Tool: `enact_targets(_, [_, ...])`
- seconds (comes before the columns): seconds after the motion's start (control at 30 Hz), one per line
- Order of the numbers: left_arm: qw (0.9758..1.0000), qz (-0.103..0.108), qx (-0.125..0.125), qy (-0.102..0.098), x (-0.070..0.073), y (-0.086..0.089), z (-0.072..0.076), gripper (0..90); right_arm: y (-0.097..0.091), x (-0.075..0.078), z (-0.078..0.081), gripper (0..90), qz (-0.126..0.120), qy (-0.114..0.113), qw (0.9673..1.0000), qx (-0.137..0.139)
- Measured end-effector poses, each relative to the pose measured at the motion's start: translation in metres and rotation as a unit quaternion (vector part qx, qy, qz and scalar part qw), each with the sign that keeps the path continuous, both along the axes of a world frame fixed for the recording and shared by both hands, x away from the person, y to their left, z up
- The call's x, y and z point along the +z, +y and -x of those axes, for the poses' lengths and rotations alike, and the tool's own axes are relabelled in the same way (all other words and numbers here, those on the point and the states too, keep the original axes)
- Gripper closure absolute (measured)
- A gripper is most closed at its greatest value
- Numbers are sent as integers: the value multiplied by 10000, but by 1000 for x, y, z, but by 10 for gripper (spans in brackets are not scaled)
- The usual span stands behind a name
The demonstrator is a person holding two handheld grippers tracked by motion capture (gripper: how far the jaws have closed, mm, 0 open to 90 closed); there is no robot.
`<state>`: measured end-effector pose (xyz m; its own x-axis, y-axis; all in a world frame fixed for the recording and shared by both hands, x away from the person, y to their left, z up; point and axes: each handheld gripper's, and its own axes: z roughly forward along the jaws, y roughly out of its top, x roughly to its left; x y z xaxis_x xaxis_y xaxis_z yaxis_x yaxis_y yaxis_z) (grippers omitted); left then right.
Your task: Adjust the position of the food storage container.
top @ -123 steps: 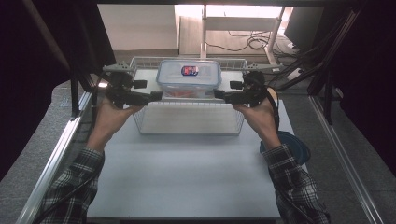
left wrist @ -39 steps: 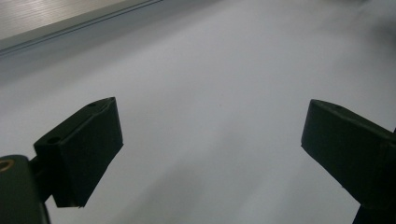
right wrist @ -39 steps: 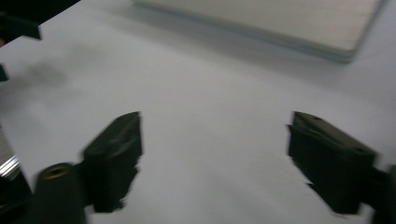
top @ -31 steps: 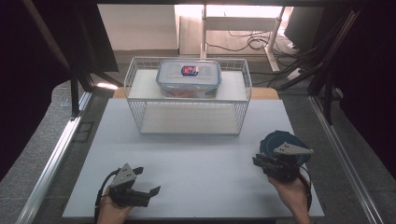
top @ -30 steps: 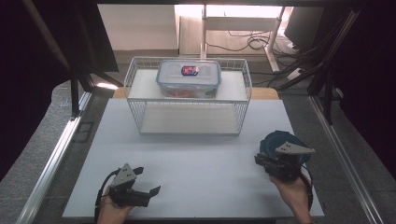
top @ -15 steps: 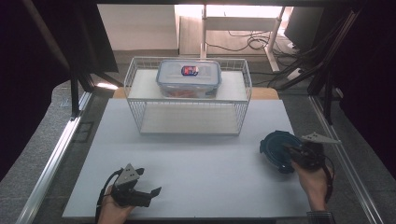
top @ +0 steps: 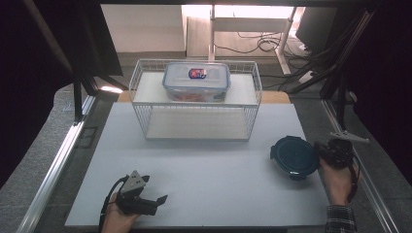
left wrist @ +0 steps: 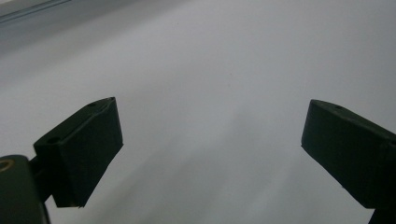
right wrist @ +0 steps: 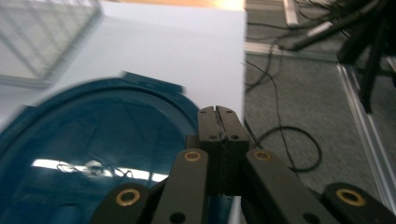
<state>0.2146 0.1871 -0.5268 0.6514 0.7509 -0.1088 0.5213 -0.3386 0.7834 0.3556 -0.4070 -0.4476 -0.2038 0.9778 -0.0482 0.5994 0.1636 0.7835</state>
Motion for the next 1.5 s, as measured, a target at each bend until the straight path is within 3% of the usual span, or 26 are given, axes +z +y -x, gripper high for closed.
enact_targets(0.27, [10000,10,-31,64,-1,-1,0,47,-18,-17,5,888,200,302,9987,-361])
enact_targets(0.37, [10000,17,-39,70,-1,-1,-1,47,-19,-20,3,890,39,355,9991,-241])
enact_targets(0.47, [9999,14,-54,93,-2,-1,-1,47,-13,-19,2,891,241,400,9984,-313])
enact_targets(0.7, [9999,4,-82,111,-2,-3,-1,48,-6,-21,2,892,156,432,9986,-269])
enact_targets(1.17, [9998,-10,-139,135,-3,-5,-2,48,39,-24,1,892,67,565,9974,449])
enact_targets(1.33, [9998,-8,-146,131,-3,-5,-1,48,64,-25,1,892,42,615,9942,884])
enact_targets(1.5, [9998,-7,-154,132,-3,-5,-1,48,83,-26,2,892,53,647,9914,1139])
